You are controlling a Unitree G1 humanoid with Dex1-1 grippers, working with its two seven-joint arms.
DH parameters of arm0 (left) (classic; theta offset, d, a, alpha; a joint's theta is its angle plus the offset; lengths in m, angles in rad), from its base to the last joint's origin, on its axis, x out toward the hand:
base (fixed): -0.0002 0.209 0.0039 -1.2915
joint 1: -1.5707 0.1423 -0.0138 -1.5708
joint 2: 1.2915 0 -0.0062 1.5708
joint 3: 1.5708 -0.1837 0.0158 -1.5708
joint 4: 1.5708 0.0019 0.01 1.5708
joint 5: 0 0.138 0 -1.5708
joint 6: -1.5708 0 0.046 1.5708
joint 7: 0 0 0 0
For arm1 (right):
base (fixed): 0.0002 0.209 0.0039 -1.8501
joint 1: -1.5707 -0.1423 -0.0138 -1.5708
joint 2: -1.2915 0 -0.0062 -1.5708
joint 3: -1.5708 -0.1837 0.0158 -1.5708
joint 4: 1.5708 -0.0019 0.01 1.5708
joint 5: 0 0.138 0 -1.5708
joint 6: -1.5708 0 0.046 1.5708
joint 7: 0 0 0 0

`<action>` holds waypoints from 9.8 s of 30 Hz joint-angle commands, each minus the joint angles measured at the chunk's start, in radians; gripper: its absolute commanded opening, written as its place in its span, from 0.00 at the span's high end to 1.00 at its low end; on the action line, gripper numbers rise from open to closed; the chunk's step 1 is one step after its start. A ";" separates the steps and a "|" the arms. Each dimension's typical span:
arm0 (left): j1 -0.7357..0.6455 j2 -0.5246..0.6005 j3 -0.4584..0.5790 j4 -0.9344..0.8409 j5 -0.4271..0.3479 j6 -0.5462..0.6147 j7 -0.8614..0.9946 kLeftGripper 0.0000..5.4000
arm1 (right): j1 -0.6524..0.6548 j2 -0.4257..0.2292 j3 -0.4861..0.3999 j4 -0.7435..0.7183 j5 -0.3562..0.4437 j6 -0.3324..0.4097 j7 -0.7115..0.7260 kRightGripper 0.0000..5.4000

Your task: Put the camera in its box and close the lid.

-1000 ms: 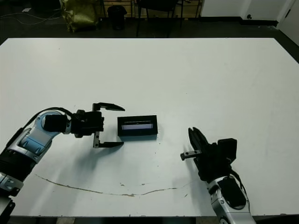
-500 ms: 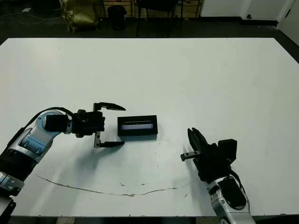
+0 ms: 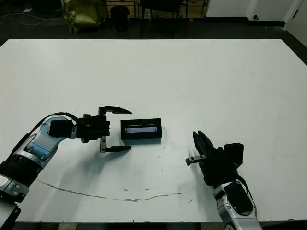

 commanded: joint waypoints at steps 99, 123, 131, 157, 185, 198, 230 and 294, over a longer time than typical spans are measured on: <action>-0.236 -0.014 -0.033 -0.048 -0.058 0.569 -0.255 0.55 | 0.020 0.000 0.013 -0.012 -0.034 0.043 -0.035 1.00; -0.275 -0.038 -0.056 0.033 -0.007 0.530 -0.263 0.55 | 0.033 0.004 0.012 -0.038 -0.013 0.074 -0.044 1.00; -0.282 -0.041 -0.059 0.074 -0.005 0.546 -0.276 0.55 | 0.033 0.000 0.014 -0.040 -0.021 0.065 -0.042 1.00; -0.297 -0.039 -0.067 0.248 0.020 0.446 -0.277 0.56 | 0.038 0.014 0.007 -0.041 0.020 0.067 -0.033 1.00; -0.356 0.024 -0.082 -0.125 -0.008 0.887 -0.357 0.56 | 0.036 0.002 0.021 -0.022 -0.040 0.042 -0.040 1.00; -0.403 0.027 -0.188 -0.186 0.071 0.908 -0.323 0.56 | 0.040 0.016 0.018 -0.019 -0.025 0.049 -0.040 1.00; -0.447 -0.034 -0.233 -0.187 0.070 1.120 -0.318 0.56 | 0.055 0.023 0.027 -0.041 -0.029 0.070 -0.064 1.00; -0.408 0.020 -0.307 -0.058 0.148 0.915 -0.341 0.56 | 0.066 0.032 0.021 -0.064 0.001 0.091 -0.083 1.00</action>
